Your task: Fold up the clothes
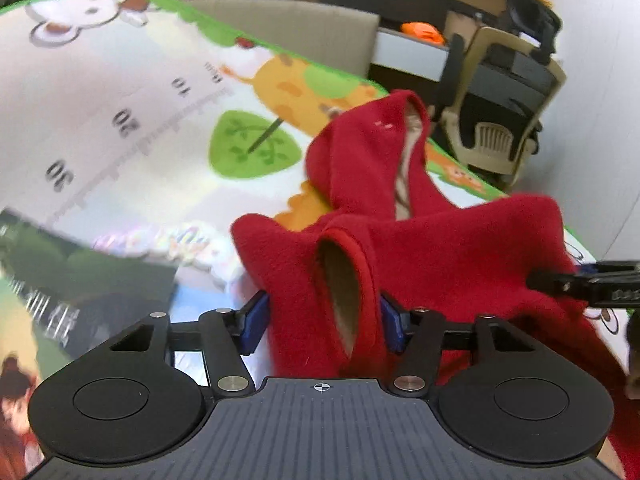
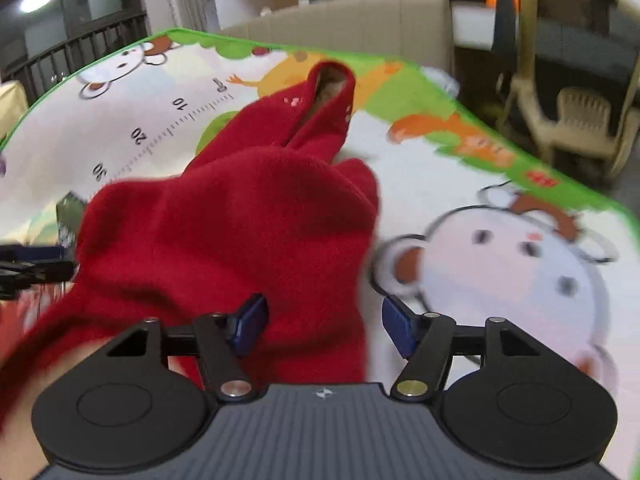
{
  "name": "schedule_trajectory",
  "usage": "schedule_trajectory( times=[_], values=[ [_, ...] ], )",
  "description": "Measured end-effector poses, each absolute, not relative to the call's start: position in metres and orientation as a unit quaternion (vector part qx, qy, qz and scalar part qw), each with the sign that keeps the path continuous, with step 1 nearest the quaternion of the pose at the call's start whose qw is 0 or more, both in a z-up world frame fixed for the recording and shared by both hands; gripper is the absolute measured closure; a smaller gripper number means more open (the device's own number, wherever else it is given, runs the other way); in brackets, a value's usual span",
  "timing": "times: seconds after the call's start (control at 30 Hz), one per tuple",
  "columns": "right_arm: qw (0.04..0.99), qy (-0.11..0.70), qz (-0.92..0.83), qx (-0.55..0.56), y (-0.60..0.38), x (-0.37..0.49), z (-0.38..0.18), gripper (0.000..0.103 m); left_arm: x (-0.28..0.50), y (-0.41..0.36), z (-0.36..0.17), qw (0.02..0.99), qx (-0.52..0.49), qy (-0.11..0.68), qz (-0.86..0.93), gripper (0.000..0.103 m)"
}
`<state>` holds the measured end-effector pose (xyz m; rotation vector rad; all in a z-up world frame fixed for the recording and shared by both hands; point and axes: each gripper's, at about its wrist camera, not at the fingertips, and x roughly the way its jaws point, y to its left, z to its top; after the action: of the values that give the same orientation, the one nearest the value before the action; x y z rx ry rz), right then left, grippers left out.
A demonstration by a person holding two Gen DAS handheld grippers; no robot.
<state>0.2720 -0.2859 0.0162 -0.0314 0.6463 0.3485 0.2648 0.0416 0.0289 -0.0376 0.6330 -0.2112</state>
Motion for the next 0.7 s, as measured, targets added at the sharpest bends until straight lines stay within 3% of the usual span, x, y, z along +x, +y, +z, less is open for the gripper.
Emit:
schedule_trajectory(
  times=[0.07, 0.17, 0.23, 0.37, 0.43, 0.53, 0.7],
  values=[
    [0.941, 0.291, 0.166, -0.048, -0.29, 0.232, 0.024, 0.039, 0.242, 0.044, 0.032, 0.946, -0.003, 0.305, -0.106, 0.019],
    [0.941, 0.265, 0.197, -0.076, -0.288, 0.175, 0.041, 0.039, 0.202, 0.045, 0.036, 0.949, 0.027, 0.29, -0.119, 0.01],
    [0.935, 0.25, 0.236, -0.091, -0.28, 0.134, 0.049, 0.04, 0.165, 0.039, 0.039, 0.951, 0.057, 0.267, -0.145, 0.01],
    [0.91, 0.257, 0.313, -0.085, -0.264, 0.068, 0.048, 0.055, 0.098, 0.019, 0.045, 0.949, 0.088, 0.227, -0.199, 0.013],
    [0.896, 0.281, 0.341, -0.045, -0.263, 0.052, 0.044, 0.055, 0.069, 0.008, 0.046, 0.943, 0.073, 0.226, -0.235, 0.015],
    [0.867, 0.337, 0.364, 0.048, -0.269, 0.043, 0.033, 0.055, 0.042, 0.0, 0.042, 0.926, 0.003, 0.261, -0.273, 0.026],
    [0.819, 0.405, 0.346, 0.213, -0.285, 0.062, -0.001, 0.055, 0.014, -0.011, 0.023, 0.9, -0.018, 0.295, -0.32, 0.026]
  ],
)
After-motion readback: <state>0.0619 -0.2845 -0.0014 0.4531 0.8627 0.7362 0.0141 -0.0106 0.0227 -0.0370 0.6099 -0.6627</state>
